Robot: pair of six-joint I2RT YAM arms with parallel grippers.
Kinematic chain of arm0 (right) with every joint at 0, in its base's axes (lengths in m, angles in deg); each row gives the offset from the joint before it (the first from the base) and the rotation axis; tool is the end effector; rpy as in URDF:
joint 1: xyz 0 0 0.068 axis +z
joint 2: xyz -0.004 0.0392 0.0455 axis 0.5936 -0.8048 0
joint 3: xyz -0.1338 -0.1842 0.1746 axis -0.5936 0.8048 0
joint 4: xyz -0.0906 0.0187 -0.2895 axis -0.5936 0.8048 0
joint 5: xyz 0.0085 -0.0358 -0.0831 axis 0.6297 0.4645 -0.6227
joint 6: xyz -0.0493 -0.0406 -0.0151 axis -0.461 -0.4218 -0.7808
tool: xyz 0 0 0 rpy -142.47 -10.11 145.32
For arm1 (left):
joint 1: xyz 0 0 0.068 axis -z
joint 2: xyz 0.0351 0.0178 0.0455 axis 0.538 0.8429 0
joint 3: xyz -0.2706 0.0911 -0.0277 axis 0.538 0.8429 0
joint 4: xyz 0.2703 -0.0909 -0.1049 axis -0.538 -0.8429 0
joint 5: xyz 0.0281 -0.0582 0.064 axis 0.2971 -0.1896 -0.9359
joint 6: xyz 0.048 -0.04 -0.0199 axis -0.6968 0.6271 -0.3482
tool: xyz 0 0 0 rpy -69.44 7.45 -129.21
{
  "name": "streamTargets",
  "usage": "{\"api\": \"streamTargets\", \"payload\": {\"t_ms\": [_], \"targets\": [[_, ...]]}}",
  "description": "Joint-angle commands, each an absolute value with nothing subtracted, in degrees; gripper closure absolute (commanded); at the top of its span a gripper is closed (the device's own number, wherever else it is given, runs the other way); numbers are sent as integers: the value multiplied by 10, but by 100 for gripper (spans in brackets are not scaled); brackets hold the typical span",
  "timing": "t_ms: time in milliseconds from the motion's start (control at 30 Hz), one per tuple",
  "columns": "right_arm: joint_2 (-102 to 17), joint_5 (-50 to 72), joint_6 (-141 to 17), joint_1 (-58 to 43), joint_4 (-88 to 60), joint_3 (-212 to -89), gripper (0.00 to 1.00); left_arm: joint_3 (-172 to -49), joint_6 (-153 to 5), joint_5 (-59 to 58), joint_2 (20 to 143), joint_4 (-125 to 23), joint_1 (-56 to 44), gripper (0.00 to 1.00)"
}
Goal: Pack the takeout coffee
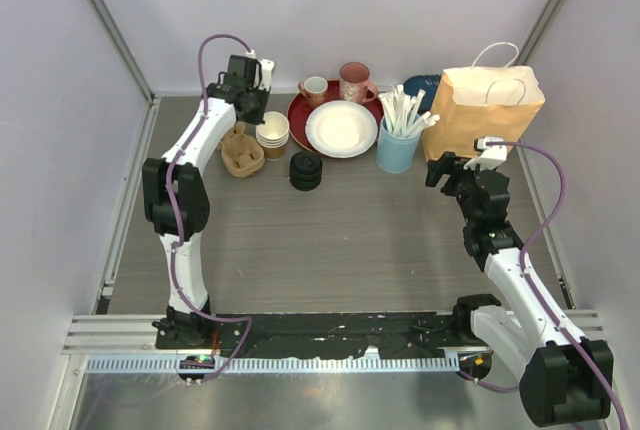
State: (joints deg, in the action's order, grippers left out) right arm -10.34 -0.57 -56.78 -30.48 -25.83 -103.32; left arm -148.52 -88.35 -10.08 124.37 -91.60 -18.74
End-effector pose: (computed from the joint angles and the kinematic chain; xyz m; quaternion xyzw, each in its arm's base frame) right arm 0.2529 0.0224 0.2564 0.0661 0.7614 0.0728 0.6408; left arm 0.5198 -0.1266 0.2838 0.1319 0.9204 -0.0247 0.3672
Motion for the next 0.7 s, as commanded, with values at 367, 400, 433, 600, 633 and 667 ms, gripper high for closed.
{"api": "streamTargets", "payload": {"t_ms": [367,400,433,600,633,667], "targets": [[-108,19,-570,-301,-260,-1072,17,-1545,-804,0,1207,-955,-216,100],[-110,19,-569,-302,-258,-1075,17,-1544,-801,5,1208,-955,-217,100],[-110,21,-568,-301,-257,-1077,17,-1543,-797,10,1210,-956,-221,100],[-120,31,-570,-295,-237,-1099,17,-1545,-787,24,1200,-961,-228,100],[-121,31,-569,-291,-236,-1102,17,-1546,-786,22,1194,-955,-228,100],[-121,31,-569,-291,-231,-1106,17,-1548,-786,19,1180,-953,-229,100]]}}
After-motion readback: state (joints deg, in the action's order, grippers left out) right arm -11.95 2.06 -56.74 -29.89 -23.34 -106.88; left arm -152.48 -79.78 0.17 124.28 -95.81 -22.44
